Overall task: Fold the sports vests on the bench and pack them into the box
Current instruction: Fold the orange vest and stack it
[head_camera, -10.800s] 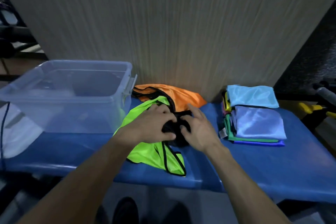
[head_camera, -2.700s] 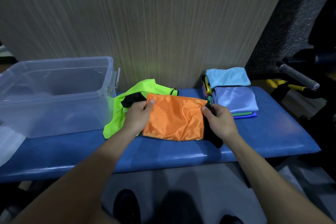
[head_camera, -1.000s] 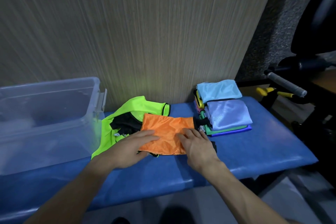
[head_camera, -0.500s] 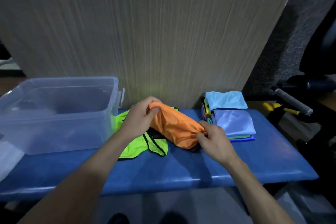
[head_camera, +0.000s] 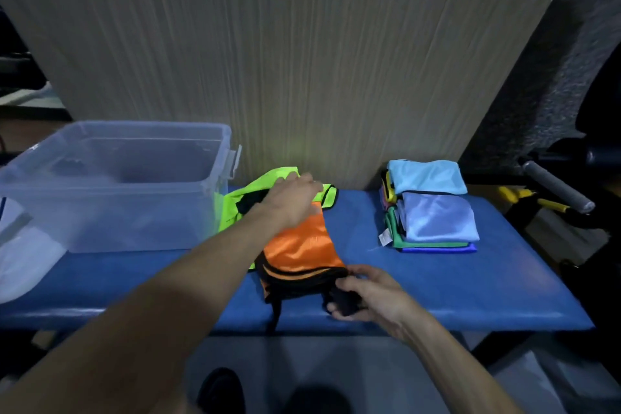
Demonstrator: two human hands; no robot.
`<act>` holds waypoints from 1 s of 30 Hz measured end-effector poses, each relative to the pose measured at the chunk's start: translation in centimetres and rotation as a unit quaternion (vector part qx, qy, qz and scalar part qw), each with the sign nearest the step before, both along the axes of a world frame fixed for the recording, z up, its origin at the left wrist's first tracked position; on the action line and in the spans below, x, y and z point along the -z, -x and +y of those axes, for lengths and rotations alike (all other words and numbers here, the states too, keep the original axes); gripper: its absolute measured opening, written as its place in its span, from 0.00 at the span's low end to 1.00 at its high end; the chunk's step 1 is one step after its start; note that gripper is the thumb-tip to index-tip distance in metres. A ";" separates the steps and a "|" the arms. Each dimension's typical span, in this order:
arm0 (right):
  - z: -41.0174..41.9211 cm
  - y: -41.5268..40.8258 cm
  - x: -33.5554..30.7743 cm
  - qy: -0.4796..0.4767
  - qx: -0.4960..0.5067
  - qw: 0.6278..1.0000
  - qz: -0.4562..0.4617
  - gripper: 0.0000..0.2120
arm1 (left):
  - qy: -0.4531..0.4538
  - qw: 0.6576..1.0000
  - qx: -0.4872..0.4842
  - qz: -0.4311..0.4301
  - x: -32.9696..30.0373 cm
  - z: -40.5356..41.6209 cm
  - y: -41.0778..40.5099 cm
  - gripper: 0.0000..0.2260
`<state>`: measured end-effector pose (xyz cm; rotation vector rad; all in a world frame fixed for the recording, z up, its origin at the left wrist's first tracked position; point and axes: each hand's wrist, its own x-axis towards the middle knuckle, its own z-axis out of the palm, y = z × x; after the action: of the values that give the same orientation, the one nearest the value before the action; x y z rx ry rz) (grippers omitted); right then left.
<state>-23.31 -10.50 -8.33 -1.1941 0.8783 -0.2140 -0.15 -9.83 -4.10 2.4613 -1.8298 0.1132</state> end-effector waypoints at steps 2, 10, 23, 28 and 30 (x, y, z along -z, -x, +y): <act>-0.1 0.4 0.1 0.017 -0.009 1.000 0.004 0.11 | 0.028 0.996 0.071 0.035 1.4 0.7 1.6 0.17; 1.2 0.9 0.9 0.054 0.005 0.999 0.004 0.08 | -0.046 0.970 0.218 0.103 6.5 4.3 4.0 0.34; 2.5 1.6 0.1 0.086 0.027 0.996 -0.020 0.04 | -0.043 0.966 0.197 0.161 8.6 5.7 3.9 0.30; 2.4 1.5 -0.8 0.052 0.015 0.998 -0.034 0.07 | 0.060 0.934 0.211 0.282 8.3 5.6 4.2 0.08; 1.7 1.5 -1.3 0.055 -0.035 0.997 -0.035 0.12 | 0.038 0.935 0.206 0.286 8.3 5.7 3.8 0.09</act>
<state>-24.83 -8.75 -7.07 -1.3103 0.7711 -0.2482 -3.95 -4.18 -12.41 1.7372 -1.9418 -0.4909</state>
